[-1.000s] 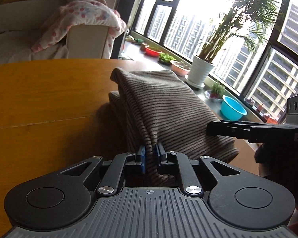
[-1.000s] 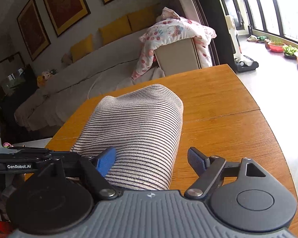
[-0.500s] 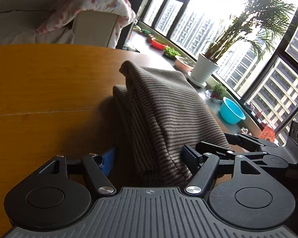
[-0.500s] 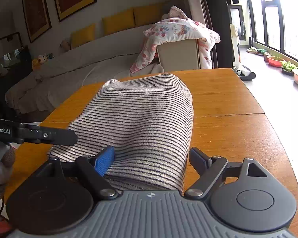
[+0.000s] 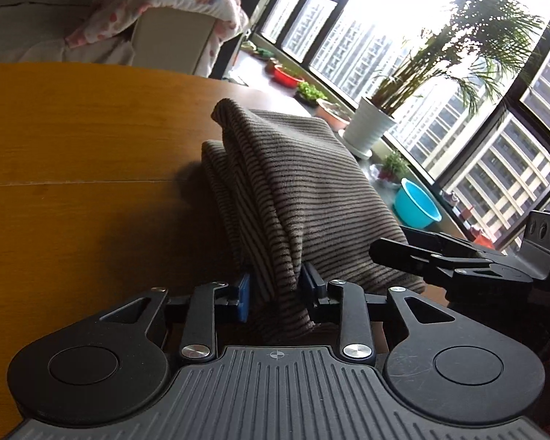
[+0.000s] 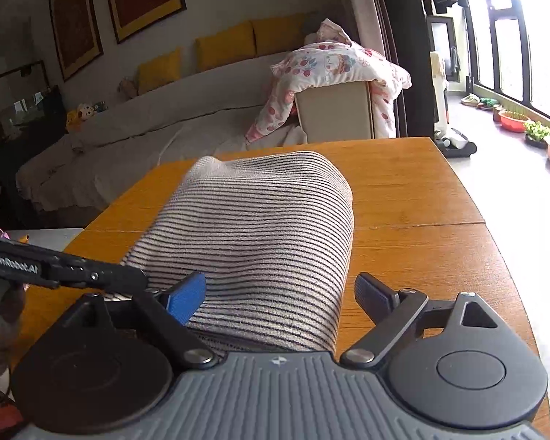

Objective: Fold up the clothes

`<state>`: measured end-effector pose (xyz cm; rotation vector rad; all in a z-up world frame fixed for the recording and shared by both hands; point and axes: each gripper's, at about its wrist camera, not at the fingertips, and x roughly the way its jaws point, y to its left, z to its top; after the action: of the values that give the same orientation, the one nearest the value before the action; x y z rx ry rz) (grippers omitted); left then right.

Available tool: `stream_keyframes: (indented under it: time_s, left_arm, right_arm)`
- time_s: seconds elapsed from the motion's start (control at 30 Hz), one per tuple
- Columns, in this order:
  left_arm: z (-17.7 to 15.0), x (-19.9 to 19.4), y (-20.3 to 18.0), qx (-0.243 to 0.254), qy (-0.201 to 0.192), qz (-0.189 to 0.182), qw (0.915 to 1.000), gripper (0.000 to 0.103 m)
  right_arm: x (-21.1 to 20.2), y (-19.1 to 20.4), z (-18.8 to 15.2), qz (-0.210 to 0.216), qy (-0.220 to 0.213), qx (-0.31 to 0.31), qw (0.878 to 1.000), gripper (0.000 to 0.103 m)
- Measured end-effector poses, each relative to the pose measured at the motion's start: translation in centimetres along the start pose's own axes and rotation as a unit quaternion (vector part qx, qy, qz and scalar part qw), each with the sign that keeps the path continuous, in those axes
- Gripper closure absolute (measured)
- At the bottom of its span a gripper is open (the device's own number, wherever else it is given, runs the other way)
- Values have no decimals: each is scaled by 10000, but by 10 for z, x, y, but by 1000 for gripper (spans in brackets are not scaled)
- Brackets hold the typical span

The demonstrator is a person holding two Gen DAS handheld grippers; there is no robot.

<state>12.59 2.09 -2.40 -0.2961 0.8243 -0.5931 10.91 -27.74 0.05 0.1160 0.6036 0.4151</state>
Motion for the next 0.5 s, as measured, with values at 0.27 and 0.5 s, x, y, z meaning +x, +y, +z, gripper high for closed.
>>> stream_keyframes:
  time_s: [0.27, 0.5]
  left_arm:
    - [2, 0, 5, 153, -54, 86, 9998, 59]
    - [1, 0, 8, 213, -56, 36, 9998, 55]
  right_arm:
    - [4, 0, 7, 523, 180, 122, 9984, 25]
    - [23, -4, 26, 815, 290, 236, 9960, 21]
